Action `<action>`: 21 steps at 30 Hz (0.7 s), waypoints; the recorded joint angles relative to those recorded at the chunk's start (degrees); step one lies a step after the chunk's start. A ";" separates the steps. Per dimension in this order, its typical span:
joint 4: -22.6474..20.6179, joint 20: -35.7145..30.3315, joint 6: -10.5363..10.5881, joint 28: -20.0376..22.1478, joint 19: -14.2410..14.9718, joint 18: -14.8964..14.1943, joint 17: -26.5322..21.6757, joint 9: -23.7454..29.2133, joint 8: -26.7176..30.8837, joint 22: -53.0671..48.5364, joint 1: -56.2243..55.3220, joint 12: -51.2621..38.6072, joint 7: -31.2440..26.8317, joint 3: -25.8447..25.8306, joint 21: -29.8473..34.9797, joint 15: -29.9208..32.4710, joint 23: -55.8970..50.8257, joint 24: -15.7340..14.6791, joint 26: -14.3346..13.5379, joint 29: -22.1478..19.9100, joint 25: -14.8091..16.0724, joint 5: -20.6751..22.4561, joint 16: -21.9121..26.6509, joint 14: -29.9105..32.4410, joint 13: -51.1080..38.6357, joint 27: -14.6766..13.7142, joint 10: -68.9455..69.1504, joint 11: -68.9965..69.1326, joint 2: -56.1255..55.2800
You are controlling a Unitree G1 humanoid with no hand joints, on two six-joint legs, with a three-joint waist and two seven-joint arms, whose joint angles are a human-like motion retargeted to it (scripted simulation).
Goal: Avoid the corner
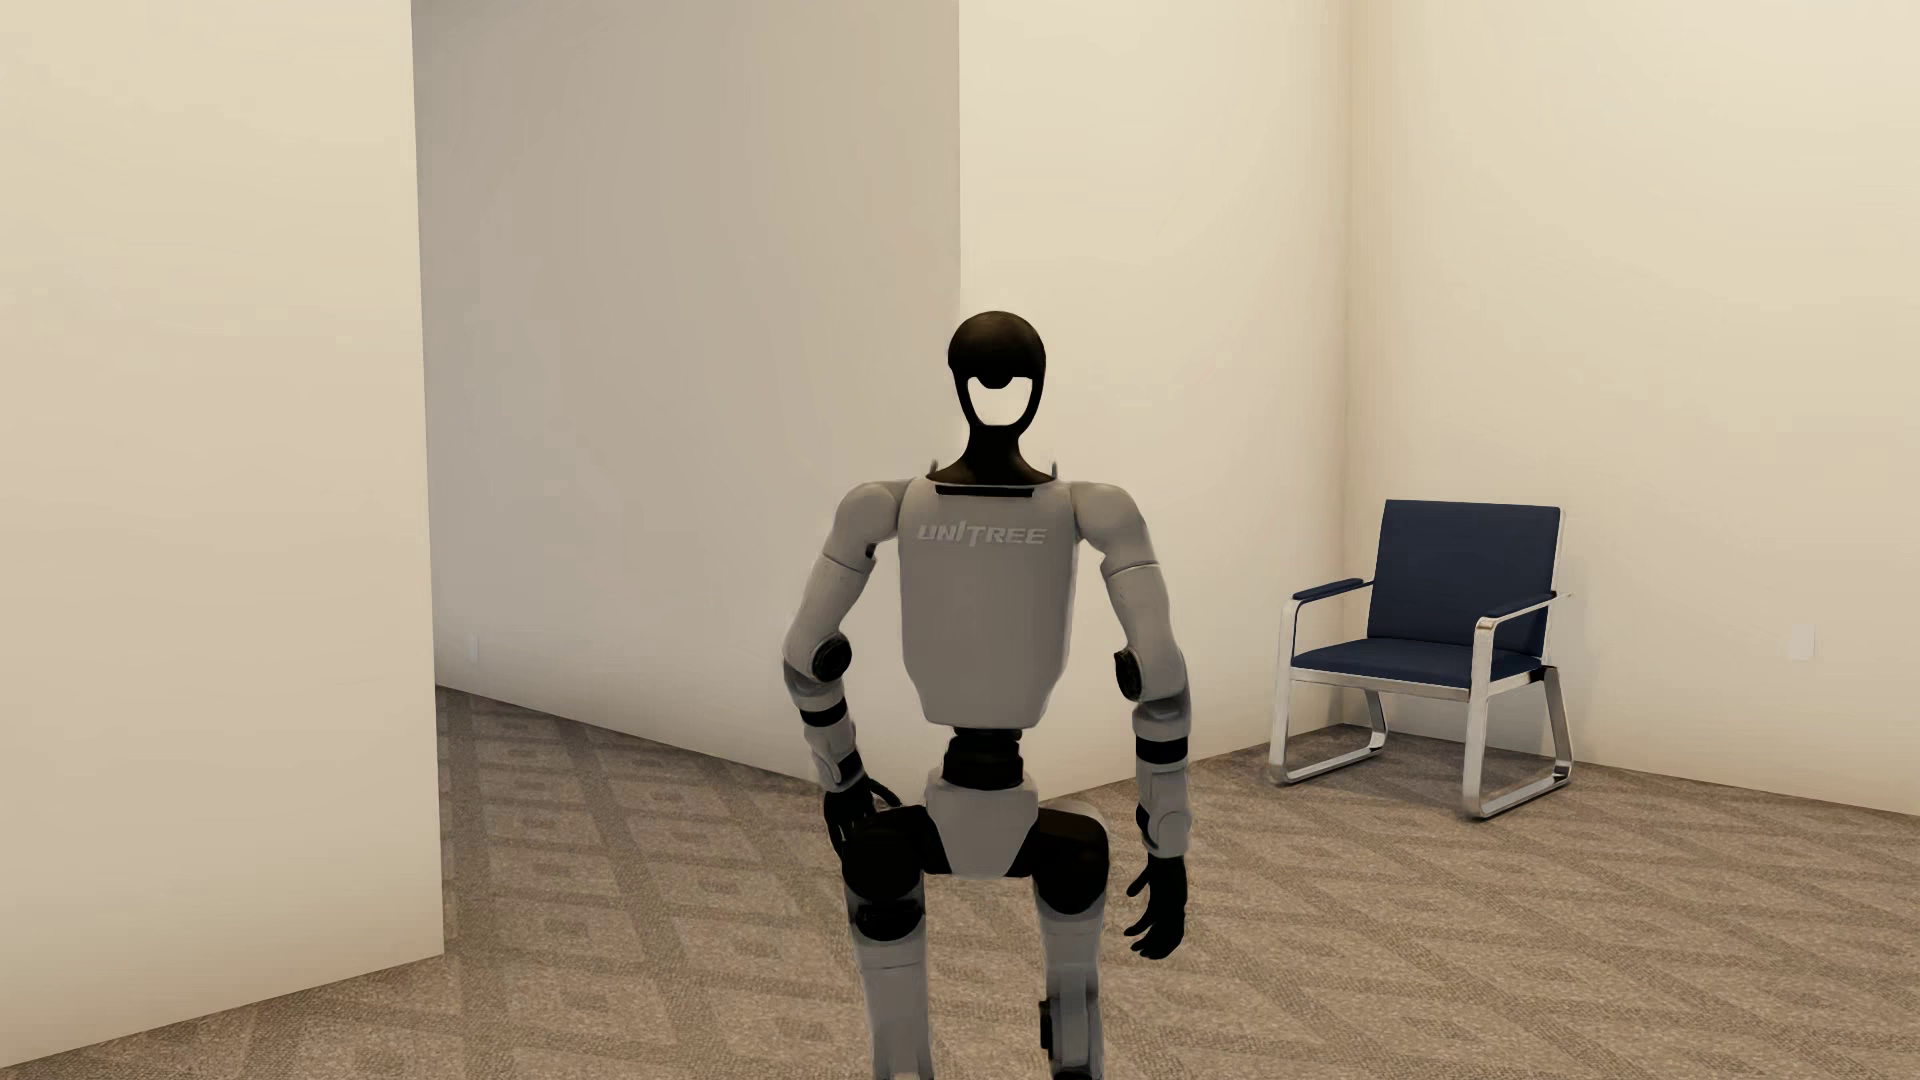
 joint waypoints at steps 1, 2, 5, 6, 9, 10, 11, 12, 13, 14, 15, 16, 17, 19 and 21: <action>0.26 0.69 -0.05 0.00 0.00 0.00 0.13 -0.25 0.00 -0.52 1.99 -0.64 0.00 -0.82 0.53 -1.09 1.25 0.00 0.00 0.00 0.00 -0.11 0.38 1.41 -0.13 0.00 0.54 -0.49 -1.07; 1.90 1.08 0.84 0.00 0.00 0.00 0.19 0.13 0.00 -1.63 4.18 0.02 0.00 -1.89 -0.02 -3.16 1.84 0.00 0.00 0.00 0.00 1.15 0.32 4.49 0.26 0.00 2.82 3.69 -1.72; 6.96 3.84 3.51 0.00 0.00 0.00 0.79 -1.06 0.00 1.76 -0.86 5.20 0.00 -2.41 0.24 -2.05 6.59 0.00 0.00 0.00 0.00 5.57 -3.36 26.75 0.86 0.00 27.55 16.59 0.50; 6.94 1.42 3.32 0.00 0.00 0.00 1.11 -0.51 0.00 2.83 -7.38 6.02 0.00 -0.53 -0.85 -4.88 6.72 0.00 0.00 0.00 0.00 6.72 -3.74 28.66 0.46 0.00 41.88 16.80 3.78; 6.12 -5.01 1.98 0.00 0.00 0.00 0.44 1.69 0.00 6.48 -26.07 7.50 0.00 8.86 0.86 -7.51 3.76 0.00 0.00 0.00 0.00 6.95 -4.88 29.66 -2.10 0.00 51.52 9.47 18.35; 5.21 -5.44 0.81 0.00 0.00 0.00 -0.28 2.29 0.00 7.43 -30.00 9.14 0.00 11.87 2.04 -8.20 1.41 0.00 0.00 0.00 0.00 6.27 -4.71 34.55 -3.17 0.00 41.32 5.96 23.78; 4.90 -5.38 0.53 0.00 0.00 0.00 -0.51 2.32 0.00 8.89 -33.46 10.35 0.00 14.06 0.66 -8.68 -0.47 0.00 0.00 0.00 0.00 6.27 -4.63 40.44 -4.46 0.00 28.51 3.69 27.39; 4.83 -5.70 0.13 0.00 0.00 0.00 -1.18 2.08 0.00 9.36 -35.43 11.55 0.00 15.66 -0.50 -9.40 -3.92 0.00 0.00 0.00 0.00 6.30 -4.15 39.97 -5.13 0.00 16.01 1.67 31.06; 4.45 -7.05 -0.12 0.00 0.00 0.00 -1.63 1.52 0.00 10.01 -36.61 12.27 0.00 17.10 -2.59 -10.70 -6.42 0.00 0.00 0.00 0.00 5.92 -3.74 28.10 -5.76 0.00 6.79 1.05 33.52; 4.17 -7.56 -0.47 0.00 0.00 0.00 -2.37 1.14 0.00 10.58 -37.63 13.29 0.00 17.81 -3.86 -11.85 -8.33 0.00 0.00 0.00 0.00 5.41 -3.46 15.14 -6.38 0.00 3.93 1.15 36.08; 3.75 -9.18 -0.95 0.00 0.00 0.00 -2.67 0.95 0.00 9.57 -38.99 14.33 0.00 18.57 -5.29 -12.24 -9.10 0.00 0.00 0.00 0.00 5.22 -2.53 15.11 -6.21 0.00 3.93 2.14 38.01; 2.96 -9.59 -1.26 0.00 0.00 0.00 -2.53 0.67 0.00 9.69 -39.71 15.33 0.00 19.15 -6.88 -10.36 -9.24 0.00 0.00 0.00 0.00 5.13 -2.19 23.02 -5.42 0.00 6.34 4.30 39.53; 1.19 -9.15 -2.36 0.00 0.00 0.00 -2.14 0.24 0.00 9.81 -39.00 16.47 0.00 18.80 -8.77 -4.74 -9.04 0.00 0.00 0.00 0.00 3.76 -2.16 29.55 -3.95 0.00 8.94 9.69 39.64; -2.79 -10.07 -3.84 0.00 0.00 0.00 -1.32 -0.27 0.00 11.39 -35.41 16.56 0.00 15.50 -7.45 6.85 -4.50 0.00 0.00 0.00 0.00 0.76 -2.30 31.98 -2.56 0.00 13.88 35.16 28.87; -3.89 -9.62 -4.95 0.00 0.00 0.00 -0.69 2.14 0.00 10.03 -24.29 15.04 0.00 12.19 -4.42 -5.72 -1.61 0.00 0.00 0.00 0.00 -0.14 -1.83 24.18 -2.66 0.00 10.41 46.53 17.42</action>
